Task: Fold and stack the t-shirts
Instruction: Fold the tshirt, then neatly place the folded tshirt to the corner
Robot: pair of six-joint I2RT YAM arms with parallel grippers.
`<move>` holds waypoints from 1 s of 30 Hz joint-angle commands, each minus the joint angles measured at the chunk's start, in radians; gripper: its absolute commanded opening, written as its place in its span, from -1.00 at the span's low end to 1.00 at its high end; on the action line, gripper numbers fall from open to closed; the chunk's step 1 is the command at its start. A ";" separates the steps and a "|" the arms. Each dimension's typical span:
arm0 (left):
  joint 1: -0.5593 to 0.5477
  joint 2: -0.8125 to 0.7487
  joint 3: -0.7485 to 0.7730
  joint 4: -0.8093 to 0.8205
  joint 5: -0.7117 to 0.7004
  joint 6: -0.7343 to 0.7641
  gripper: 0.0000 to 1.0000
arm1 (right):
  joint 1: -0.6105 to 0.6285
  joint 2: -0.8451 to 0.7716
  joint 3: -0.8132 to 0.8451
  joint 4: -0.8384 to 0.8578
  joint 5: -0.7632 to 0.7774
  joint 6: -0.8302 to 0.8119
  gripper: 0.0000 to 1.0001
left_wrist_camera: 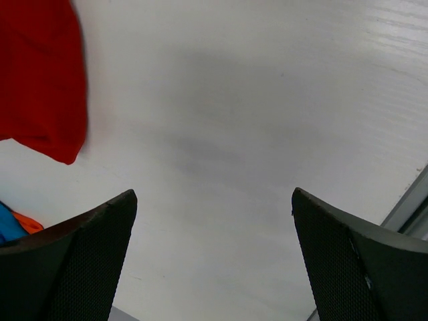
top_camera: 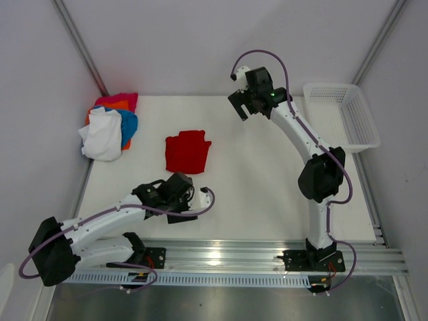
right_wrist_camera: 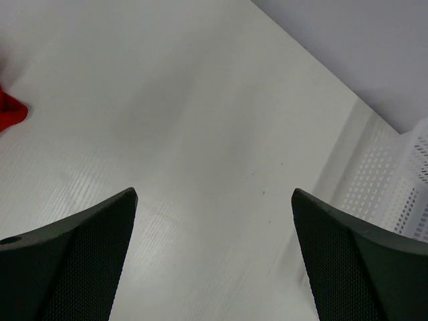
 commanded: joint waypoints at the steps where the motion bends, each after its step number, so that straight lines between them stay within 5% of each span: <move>1: -0.042 0.055 -0.036 0.134 -0.082 -0.001 0.98 | 0.005 -0.025 0.008 0.036 0.008 0.014 0.99; 5: -0.059 0.143 -0.106 0.281 -0.194 0.027 0.98 | 0.001 -0.046 -0.028 0.065 0.028 0.007 0.98; 11: -0.056 0.268 -0.249 0.775 -0.467 0.180 0.98 | -0.005 -0.053 -0.057 0.085 0.036 0.007 0.99; 15: -0.013 0.388 -0.233 0.970 -0.501 0.261 0.98 | -0.005 -0.060 -0.062 0.088 0.030 0.007 0.99; 30: 0.335 0.749 0.287 0.949 -0.253 0.462 0.98 | -0.029 -0.092 -0.077 0.088 0.044 0.009 0.99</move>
